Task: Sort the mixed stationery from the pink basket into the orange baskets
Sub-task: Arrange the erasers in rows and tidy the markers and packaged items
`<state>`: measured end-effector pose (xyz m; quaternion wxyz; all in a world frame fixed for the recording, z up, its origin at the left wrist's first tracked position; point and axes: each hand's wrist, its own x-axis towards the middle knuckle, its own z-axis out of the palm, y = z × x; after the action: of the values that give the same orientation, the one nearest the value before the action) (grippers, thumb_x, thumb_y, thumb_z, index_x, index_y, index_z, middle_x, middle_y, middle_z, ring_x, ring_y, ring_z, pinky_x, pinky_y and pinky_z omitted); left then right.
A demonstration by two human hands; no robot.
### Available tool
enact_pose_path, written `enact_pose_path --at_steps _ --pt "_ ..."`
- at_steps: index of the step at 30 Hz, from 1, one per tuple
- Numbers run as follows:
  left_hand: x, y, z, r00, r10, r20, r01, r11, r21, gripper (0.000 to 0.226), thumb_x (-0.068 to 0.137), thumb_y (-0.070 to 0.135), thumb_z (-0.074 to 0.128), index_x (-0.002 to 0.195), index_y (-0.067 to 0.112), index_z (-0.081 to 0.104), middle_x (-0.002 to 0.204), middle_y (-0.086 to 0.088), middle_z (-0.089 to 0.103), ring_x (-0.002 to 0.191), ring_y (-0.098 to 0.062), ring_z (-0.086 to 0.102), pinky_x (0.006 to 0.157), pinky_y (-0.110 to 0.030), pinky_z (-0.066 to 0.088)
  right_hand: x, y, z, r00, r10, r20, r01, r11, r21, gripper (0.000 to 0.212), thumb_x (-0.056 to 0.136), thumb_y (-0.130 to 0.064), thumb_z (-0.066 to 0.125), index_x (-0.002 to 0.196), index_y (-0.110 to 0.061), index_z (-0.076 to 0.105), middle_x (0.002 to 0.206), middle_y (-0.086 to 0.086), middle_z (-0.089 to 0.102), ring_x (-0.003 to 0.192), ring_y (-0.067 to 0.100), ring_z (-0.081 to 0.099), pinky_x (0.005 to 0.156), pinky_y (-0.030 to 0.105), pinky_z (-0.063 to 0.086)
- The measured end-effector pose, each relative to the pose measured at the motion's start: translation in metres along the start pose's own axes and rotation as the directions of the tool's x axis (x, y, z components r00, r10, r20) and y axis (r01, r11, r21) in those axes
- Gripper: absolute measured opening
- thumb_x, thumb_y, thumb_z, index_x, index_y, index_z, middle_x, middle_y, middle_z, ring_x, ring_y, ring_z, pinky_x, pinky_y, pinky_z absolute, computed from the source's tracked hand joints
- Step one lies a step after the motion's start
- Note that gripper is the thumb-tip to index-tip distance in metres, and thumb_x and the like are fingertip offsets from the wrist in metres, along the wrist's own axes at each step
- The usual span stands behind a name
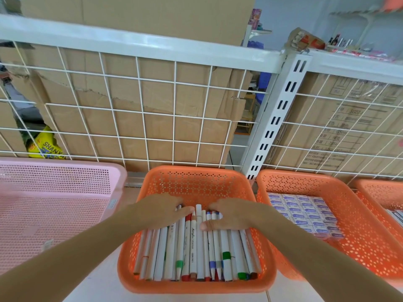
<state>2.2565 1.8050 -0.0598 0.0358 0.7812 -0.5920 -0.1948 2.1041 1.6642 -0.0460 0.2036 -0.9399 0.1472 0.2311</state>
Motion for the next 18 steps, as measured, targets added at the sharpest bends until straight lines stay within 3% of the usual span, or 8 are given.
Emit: enact_pose_path --at_steps 4,8,12,14,16,18 --pt "-0.01 0.005 0.01 0.99 -0.015 -0.141 0.035 0.99 0.137 0.048 0.095 0.057 0.022 0.12 0.024 0.047 0.108 0.003 0.06 0.1 -0.017 0.058 0.083 -0.034 0.047 -0.006 -0.002 0.002 1.0 0.025 -0.017 -0.025 0.999 -0.044 0.07 0.082 -0.072 0.04 0.134 -0.024 0.046 0.126 0.001 0.054 0.114 0.021 0.049 0.099 0.036 0.037" --pt "-0.011 0.007 0.013 0.985 0.0 -0.17 0.031 0.983 0.183 0.048 0.095 0.057 0.021 0.115 0.021 0.046 0.088 0.003 0.057 0.09 -0.018 0.061 0.076 -0.032 0.048 -0.007 -0.004 0.001 0.999 0.034 -0.009 -0.034 0.999 -0.03 0.07 0.081 -0.073 0.039 0.133 -0.026 0.047 0.126 0.0 0.056 0.112 0.019 0.05 0.096 0.034 0.038" --pt "-0.008 0.004 0.006 0.997 0.015 -0.075 -0.015 1.0 0.002 0.044 0.095 0.057 0.024 0.112 0.028 0.052 0.095 0.008 0.057 0.089 -0.009 0.054 0.081 -0.028 0.043 -0.007 -0.004 0.001 1.0 0.025 -0.014 -0.024 0.999 0.022 0.092 0.068 -0.087 0.029 0.136 -0.027 0.045 0.135 -0.002 0.052 0.118 0.017 0.049 0.103 0.037 0.037" --pt "-0.004 0.0 0.004 0.999 0.043 -0.032 -0.046 0.996 -0.073 0.038 0.095 0.056 0.026 0.101 0.031 0.053 0.088 0.014 0.057 0.081 -0.002 0.052 0.075 -0.023 0.04 -0.006 -0.002 0.001 0.999 0.034 -0.002 -0.034 0.999 0.02 0.097 0.067 -0.088 0.028 0.14 -0.025 0.042 0.141 -0.002 0.047 0.124 0.018 0.046 0.106 0.038 0.034" --pt "-0.003 -0.001 0.002 0.999 0.052 -0.008 -0.052 0.994 -0.091 0.03 0.096 0.053 0.028 0.097 0.033 0.051 0.08 0.019 0.052 0.076 0.001 0.048 0.069 -0.02 0.036 -0.007 -0.001 -0.001 0.999 0.043 0.015 -0.043 0.999 0.028 0.089 0.074 -0.082 0.033 0.141 -0.024 0.041 0.143 -0.001 0.046 0.126 0.018 0.044 0.107 0.036 0.033" --pt "-0.003 -0.001 0.002 0.998 0.066 0.01 -0.065 0.992 -0.108 0.036 0.097 0.054 0.027 0.112 0.034 0.053 0.098 0.018 0.058 0.091 -0.004 0.053 0.08 -0.022 0.038 -0.008 -0.003 -0.002 0.999 0.028 0.024 -0.029 0.998 0.055 0.078 0.081 -0.074 0.037 0.143 -0.026 0.036 0.146 -0.002 0.041 0.13 0.017 0.04 0.108 0.034 0.03"
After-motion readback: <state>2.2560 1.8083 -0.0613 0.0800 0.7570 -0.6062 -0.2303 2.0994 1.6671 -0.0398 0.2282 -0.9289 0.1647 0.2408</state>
